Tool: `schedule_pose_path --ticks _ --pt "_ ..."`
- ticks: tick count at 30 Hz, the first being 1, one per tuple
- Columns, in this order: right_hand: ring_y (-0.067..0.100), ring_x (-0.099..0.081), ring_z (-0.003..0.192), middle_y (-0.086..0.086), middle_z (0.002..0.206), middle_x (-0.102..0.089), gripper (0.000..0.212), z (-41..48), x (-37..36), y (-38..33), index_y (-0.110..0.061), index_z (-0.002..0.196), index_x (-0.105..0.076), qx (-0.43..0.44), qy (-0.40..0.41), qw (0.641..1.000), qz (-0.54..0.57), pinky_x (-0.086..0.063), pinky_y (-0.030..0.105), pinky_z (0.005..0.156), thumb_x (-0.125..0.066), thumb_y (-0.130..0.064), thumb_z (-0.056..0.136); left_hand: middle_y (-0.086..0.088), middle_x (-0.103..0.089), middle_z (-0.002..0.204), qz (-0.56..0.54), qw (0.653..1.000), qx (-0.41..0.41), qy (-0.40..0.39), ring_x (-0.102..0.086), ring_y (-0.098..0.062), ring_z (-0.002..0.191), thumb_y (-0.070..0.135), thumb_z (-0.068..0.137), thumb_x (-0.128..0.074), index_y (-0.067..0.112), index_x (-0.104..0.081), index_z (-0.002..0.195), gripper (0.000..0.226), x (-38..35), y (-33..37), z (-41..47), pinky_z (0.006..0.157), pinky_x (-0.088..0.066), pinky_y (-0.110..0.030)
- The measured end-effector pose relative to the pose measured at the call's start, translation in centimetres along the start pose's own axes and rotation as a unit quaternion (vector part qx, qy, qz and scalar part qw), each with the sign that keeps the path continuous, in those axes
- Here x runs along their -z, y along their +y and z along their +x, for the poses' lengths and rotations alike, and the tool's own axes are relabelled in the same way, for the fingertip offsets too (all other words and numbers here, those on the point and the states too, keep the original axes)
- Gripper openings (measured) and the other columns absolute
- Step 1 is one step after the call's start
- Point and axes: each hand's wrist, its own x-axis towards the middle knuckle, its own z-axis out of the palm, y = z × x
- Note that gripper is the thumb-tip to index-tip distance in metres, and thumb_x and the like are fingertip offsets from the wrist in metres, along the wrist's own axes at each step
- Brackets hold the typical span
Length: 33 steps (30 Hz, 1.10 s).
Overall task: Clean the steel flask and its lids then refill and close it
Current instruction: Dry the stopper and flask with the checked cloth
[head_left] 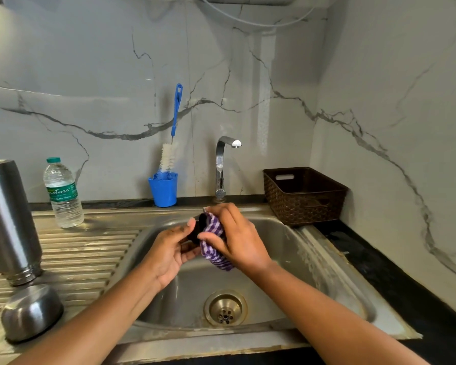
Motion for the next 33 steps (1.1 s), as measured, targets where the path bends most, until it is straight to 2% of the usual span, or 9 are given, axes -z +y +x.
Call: schedule_pose_path --ticks 3,6,8,12,15,18,23,28,33 --pt "0.018 -0.052 0.116 0.008 0.128 -0.048 0.060 -0.1 0.1 0.4 -0.011 0.137 -0.038 0.065 -0.045 0.997 -0.001 -0.045 0.026 0.092 -0.052 -0.044 0.089 -0.010 -0.071 0.075 -0.034 0.999 0.022 0.025 -0.067 -0.013 0.059 0.055 0.016 -0.092 0.006 -0.065 0.096 0.098 0.3 0.5 0.1 0.048 -0.054 -0.022" --pt "0.014 -0.053 0.114 0.005 0.124 -0.056 0.051 0.5 1.4 1.2 -0.012 0.134 -0.045 0.068 -0.069 0.995 0.019 -0.042 0.023 0.097 -0.061 -0.025 0.087 -0.013 -0.070 0.072 -0.040 0.998 0.030 0.025 -0.066 -0.016 0.054 0.056 0.015 -0.091 0.003 -0.062 0.101 0.105 0.6 0.8 0.0 0.045 -0.053 -0.021" --pt "0.014 -0.057 0.108 0.003 0.116 -0.064 0.043 0.7 2.3 2.0 -0.013 0.125 -0.055 0.018 -0.039 0.999 0.018 -0.045 0.027 0.095 -0.065 -0.015 0.084 -0.015 -0.070 0.075 -0.050 0.998 0.028 0.024 -0.068 -0.019 0.057 0.055 0.015 -0.092 0.004 -0.060 0.104 0.108 0.7 0.8 0.1 0.046 -0.054 -0.022" --pt "0.010 -0.058 0.100 -0.006 0.106 -0.061 0.033 1.3 4.2 2.1 -0.017 0.118 -0.050 -0.169 0.014 0.983 0.071 -0.048 0.027 0.089 -0.063 -0.026 0.089 -0.014 -0.073 0.084 -0.071 0.997 0.016 0.027 -0.071 -0.022 0.067 0.052 0.015 -0.093 0.008 -0.059 0.108 0.109 1.3 1.0 0.4 0.051 -0.056 -0.023" --pt "0.004 -0.048 0.113 -0.005 0.124 -0.057 0.034 1.7 3.7 0.0 -0.017 0.122 -0.055 -0.090 0.026 0.994 0.055 -0.039 0.020 0.103 -0.058 -0.027 0.090 -0.013 -0.073 0.084 -0.071 0.997 0.014 0.027 -0.072 -0.021 0.068 0.051 0.014 -0.093 0.007 -0.060 0.106 0.107 1.4 1.0 0.4 0.052 -0.056 -0.023" --pt "0.013 -0.037 0.132 0.002 0.145 -0.044 0.047 1.0 1.1 -2.3 -0.014 0.138 -0.046 -0.007 -0.067 0.997 0.038 -0.024 0.020 0.110 -0.054 -0.025 0.092 -0.009 -0.073 0.082 -0.094 0.995 -0.003 0.032 -0.070 -0.014 0.067 0.049 0.015 -0.095 0.008 -0.063 0.101 0.100 1.7 0.9 0.5 0.053 -0.056 -0.021" --pt "0.024 -0.051 0.124 0.010 0.140 -0.050 0.049 0.5 1.4 0.0 -0.009 0.136 -0.049 0.103 -0.133 0.984 -0.052 -0.040 0.033 0.103 -0.043 -0.024 0.090 -0.012 -0.073 0.085 -0.096 0.994 -0.020 0.045 -0.072 -0.019 0.074 0.046 0.015 -0.095 0.006 -0.062 0.104 0.103 2.5 1.2 0.7 0.058 -0.058 -0.023" --pt "0.016 -0.050 0.125 0.005 0.137 -0.053 0.044 0.8 2.2 1.4 -0.012 0.133 -0.053 -0.024 -0.037 0.999 0.012 -0.038 0.028 0.107 -0.056 -0.014 0.090 -0.016 -0.072 0.094 -0.084 0.995 -0.013 0.047 -0.072 -0.026 0.081 0.046 0.016 -0.096 0.006 -0.060 0.107 0.105 2.7 1.3 0.9 0.060 -0.058 -0.025" --pt "0.011 -0.044 0.130 0.001 0.146 -0.042 0.050 0.3 0.4 -1.1 -0.014 0.140 -0.043 0.026 -0.073 0.996 0.034 -0.033 0.021 0.108 -0.056 -0.019 0.092 -0.011 -0.073 0.089 -0.073 0.996 -0.020 0.048 -0.071 -0.017 0.078 0.047 0.019 -0.095 0.006 -0.062 0.105 0.101 2.7 1.1 0.9 0.060 -0.057 -0.023"
